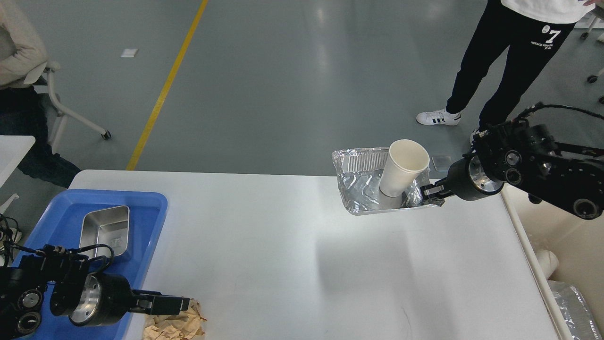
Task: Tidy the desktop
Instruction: 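Grasp the crumpled tan wrapper with the left gripper and lift it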
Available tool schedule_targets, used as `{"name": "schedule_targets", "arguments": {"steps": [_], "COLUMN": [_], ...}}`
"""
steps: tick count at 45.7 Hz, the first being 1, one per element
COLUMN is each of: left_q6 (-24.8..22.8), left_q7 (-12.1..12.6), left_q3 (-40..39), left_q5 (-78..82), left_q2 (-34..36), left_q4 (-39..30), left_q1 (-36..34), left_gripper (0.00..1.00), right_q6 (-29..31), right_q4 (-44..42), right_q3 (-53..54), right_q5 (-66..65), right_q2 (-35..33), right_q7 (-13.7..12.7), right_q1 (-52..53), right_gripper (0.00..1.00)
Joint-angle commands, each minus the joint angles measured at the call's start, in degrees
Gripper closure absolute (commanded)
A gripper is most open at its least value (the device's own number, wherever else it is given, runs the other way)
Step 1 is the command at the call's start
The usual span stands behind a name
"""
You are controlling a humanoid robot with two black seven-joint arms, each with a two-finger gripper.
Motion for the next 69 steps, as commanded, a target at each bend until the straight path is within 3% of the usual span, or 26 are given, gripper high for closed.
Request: {"name": "schedule_targets", "arguments": {"steps": [1, 5, 8, 14, 23, 31, 36, 43, 69], "left_q6": [-0.34, -0.34, -0.34, -0.43, -0.34, -0.43, -1.13, -6.05, -24.42], "left_q7": [-0.09, -0.61, -0.79, -0.88, -1.14, -2.37, -2.46, -3.86, -4.30], "left_q3": [1.64, 1.81, 1.81, 1.90, 4.36, 4.54, 3.75, 0.68, -37.55], "left_q5": [1.91, 3.75, 5.16, 7.18, 10.88, 11.67, 11.41, 10.35, 5.78], "left_q2": [-0.07, -0.25, -0.25, -0.25, -0.42, -1.13, -0.16, 1.07, 6.61], "left_q4": [0.19, 0.19, 0.37, 0.72, 0.89, 1.86, 1.69, 0.28, 0.81], "left_q1": [-0.32, -0.15, -0.14, -0.06, 0.29, 0.47, -1.11, -6.38, -6.65], "left_gripper": [0.04, 0.06, 0.13, 0.39, 0.65, 1.00, 1.00, 1.00, 1.00], "right_q6": [-0.10, -0.10, -0.10, -0.10, -0.10, -0.10, -0.10, -0.19, -0.18], "right_q4": [0.00, 0.00, 0.00, 0.00, 0.00, -0.08, -0.17, -0.26, 0.00], "right_q3": [0.00, 0.00, 0.00, 0.00, 0.00, 0.00, 0.00, 0.08, 0.08], "right_q5": [-0.03, -0.03, -0.03, 0.06, -0.03, -0.03, -0.03, 0.06, 0.15], "right_q2": [0.03, 0.03, 0.03, 0.03, 0.11, 0.03, 0.20, 0.20, 0.12], "right_q7": [-0.01, -0.01, -0.01, -0.01, -0.01, -0.01, -0.01, -0.01, 0.08], "right_q1": [-0.02, -0.02, -0.02, -0.02, -0.10, -0.10, -0.10, -0.19, -0.10], "right_gripper": [1.00, 1.00, 1.00, 1.00, 1.00, 1.00, 1.00, 1.00, 1.00]}}
